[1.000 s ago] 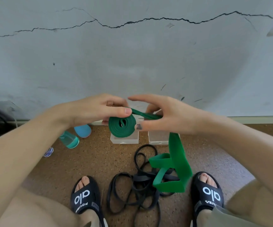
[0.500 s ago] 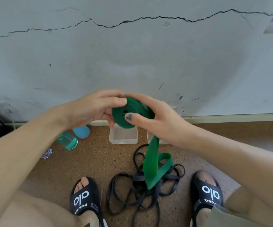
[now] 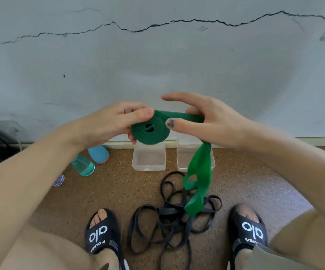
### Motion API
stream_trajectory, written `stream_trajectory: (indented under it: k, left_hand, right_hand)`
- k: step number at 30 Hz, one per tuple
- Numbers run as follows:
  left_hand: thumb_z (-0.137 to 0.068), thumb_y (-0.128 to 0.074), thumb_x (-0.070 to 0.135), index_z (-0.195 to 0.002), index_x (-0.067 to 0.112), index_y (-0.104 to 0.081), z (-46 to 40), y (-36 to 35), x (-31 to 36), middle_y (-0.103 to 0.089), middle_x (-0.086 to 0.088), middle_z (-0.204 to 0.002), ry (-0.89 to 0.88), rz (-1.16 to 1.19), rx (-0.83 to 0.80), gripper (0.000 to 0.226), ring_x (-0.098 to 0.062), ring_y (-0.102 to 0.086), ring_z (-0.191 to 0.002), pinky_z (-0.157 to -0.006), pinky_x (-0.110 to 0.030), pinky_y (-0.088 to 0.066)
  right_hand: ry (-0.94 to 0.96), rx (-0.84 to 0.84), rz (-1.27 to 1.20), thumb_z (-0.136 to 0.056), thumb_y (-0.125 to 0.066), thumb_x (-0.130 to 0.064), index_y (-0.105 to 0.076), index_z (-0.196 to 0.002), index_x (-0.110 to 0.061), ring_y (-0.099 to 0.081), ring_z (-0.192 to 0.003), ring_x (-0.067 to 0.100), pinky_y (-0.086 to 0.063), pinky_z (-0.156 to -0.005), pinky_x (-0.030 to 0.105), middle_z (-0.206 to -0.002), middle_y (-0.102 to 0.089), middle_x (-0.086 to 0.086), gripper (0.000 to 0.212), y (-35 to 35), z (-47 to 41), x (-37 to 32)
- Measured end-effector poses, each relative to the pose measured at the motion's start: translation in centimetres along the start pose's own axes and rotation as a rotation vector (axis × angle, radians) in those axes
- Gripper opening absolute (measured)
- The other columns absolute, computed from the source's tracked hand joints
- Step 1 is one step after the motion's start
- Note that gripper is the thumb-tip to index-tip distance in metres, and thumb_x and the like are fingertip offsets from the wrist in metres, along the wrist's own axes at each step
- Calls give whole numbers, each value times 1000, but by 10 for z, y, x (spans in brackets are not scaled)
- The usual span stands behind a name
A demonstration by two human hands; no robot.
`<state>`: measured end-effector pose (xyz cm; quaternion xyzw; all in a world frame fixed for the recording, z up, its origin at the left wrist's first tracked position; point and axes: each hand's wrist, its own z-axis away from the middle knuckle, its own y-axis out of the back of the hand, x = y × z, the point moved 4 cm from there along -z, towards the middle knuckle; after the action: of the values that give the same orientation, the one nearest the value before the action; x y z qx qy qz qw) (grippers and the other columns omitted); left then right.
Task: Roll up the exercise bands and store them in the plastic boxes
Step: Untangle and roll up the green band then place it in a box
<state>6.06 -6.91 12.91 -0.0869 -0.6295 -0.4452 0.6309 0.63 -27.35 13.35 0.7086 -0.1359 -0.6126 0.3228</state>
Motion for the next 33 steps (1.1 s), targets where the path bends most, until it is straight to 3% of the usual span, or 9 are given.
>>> stream_trajectory:
  k: [5, 8, 11, 15, 18, 23, 26, 29, 33]
  left_hand:
    - [-100, -41, 40, -129, 9, -62, -3, -5, -1, -74, -11, -117, 35, 153, -20, 47, -27, -71, -105, -85, -35, -59]
    - [-102, -44, 41, -124, 11, -64, -5, -9, -3, -75, -8, -112, 77, 190, -37, 42, -24, -73, -98, -80, -35, -61]
    - [-95, -56, 50, -120, 22, -67, -2, -5, 1, -74, -1, -101, 66, 55, -46, 39, -24, -71, -86, -74, -43, -60]
    - [-86, -64, 55, -128, 33, -67, -2, -5, 5, -74, 4, -119, 74, -32, -107, 48, -17, -70, -112, -101, -47, -54]
    - [-95, -60, 46, -129, 25, -66, -1, -7, 4, -75, 7, -115, 67, -6, -111, 40, -10, -71, -108, -90, -29, -57]
    - [-89, -56, 50, -108, 16, -70, 1, -1, -2, -69, 1, -87, 72, -87, -30, 42, -5, -66, -81, -68, -17, -53]
    - [-90, -55, 50, -110, 22, -71, -1, 4, 3, -70, 2, -88, 33, -89, 26, 38, -6, -65, -80, -67, -16, -52]
    - [-95, -50, 46, -108, 17, -70, -3, 3, 6, -60, 1, -78, -32, -46, 99, 38, -11, -50, -64, -55, -18, -41]
    - [-101, -45, 41, -118, 5, -63, -6, -14, 0, -70, 0, -93, 13, 163, 29, 44, -12, -65, -80, -70, -30, -54]
  right_hand:
    - [26, 88, -88, -93, -68, -50, -43, -147, -43, -62, -107, -5, -51, -92, 19, -118, -66, -22, 61, -33, 7, 0]
    - [19, 153, -221, -97, -68, -40, -46, -148, -35, -61, -116, -3, -51, -102, 26, -125, -66, -18, 55, -45, 8, 2]
    - [59, 9, -286, -98, -68, -25, -52, -145, -29, -64, -113, -2, -53, -98, 27, -121, -70, -17, 50, -43, 5, -6]
    - [59, -148, -383, -96, -70, -12, -56, -140, -25, -66, -95, -12, -50, -79, 9, -105, -71, -23, 49, -39, 4, -13]
    - [54, -141, -167, -87, -80, -34, -45, -146, -42, -64, -102, -9, -49, -88, 14, -113, -70, -14, 69, -33, 0, -6]
    - [19, -116, 57, -86, -77, -39, -39, -147, -53, -57, -59, 7, -46, -58, 17, -71, -64, -12, 73, -11, -4, 4]
    - [15, -83, -86, -95, -68, -27, -49, -143, -46, -63, -65, 11, -53, -62, 24, -71, -66, -11, 55, -5, -3, 7]
    - [-12, -86, -232, -98, -66, -30, -48, -145, -42, -62, -72, -12, -45, -64, 7, -83, -64, -38, 51, -20, 2, 3]
    - [5, 154, -289, -94, -70, -44, -44, -145, -41, -59, -114, -10, -50, -95, 18, -123, -64, -25, 58, -46, 11, 1]
